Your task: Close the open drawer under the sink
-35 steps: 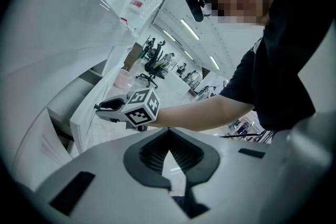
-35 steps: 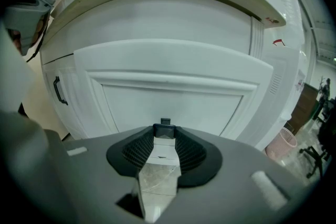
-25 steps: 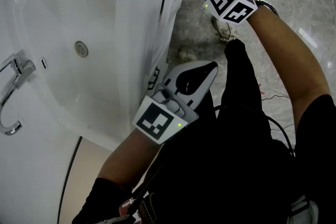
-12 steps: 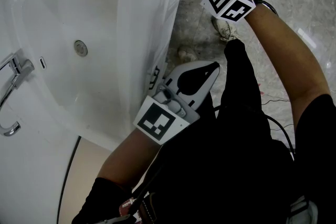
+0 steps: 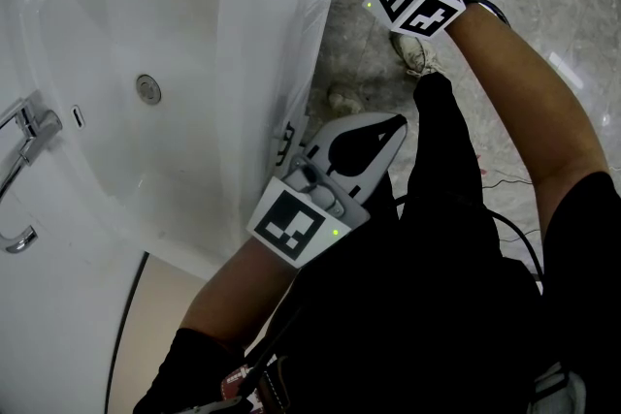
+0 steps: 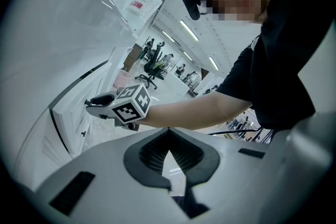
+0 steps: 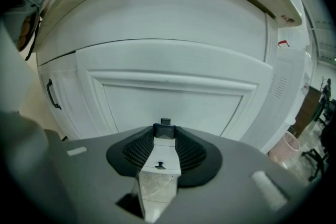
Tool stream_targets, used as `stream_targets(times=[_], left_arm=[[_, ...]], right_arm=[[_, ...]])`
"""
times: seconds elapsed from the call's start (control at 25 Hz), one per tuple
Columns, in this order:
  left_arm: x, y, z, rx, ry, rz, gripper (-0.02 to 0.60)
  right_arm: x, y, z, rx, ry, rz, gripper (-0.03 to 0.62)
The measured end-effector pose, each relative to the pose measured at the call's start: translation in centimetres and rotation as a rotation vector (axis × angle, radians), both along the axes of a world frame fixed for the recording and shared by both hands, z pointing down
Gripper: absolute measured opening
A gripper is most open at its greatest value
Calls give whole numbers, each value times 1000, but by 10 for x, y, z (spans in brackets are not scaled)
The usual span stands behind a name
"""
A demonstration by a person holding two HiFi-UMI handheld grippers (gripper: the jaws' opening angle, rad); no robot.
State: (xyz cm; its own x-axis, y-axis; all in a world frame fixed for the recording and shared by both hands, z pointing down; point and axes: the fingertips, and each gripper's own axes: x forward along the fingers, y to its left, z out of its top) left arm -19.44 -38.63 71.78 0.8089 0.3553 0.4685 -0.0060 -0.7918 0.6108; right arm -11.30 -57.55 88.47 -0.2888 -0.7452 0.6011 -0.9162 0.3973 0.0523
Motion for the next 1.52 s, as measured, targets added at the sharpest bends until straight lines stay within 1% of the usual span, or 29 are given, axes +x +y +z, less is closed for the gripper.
stream_targets(times=[1.16, 1.52], left_arm=[[-2, 1, 3, -10, 6, 9, 0], [-1, 3, 2, -10, 10, 12, 0]], right_arm=[[-6, -13, -1, 2, -11, 13, 121], [-7, -17, -2, -6, -4, 1, 121]])
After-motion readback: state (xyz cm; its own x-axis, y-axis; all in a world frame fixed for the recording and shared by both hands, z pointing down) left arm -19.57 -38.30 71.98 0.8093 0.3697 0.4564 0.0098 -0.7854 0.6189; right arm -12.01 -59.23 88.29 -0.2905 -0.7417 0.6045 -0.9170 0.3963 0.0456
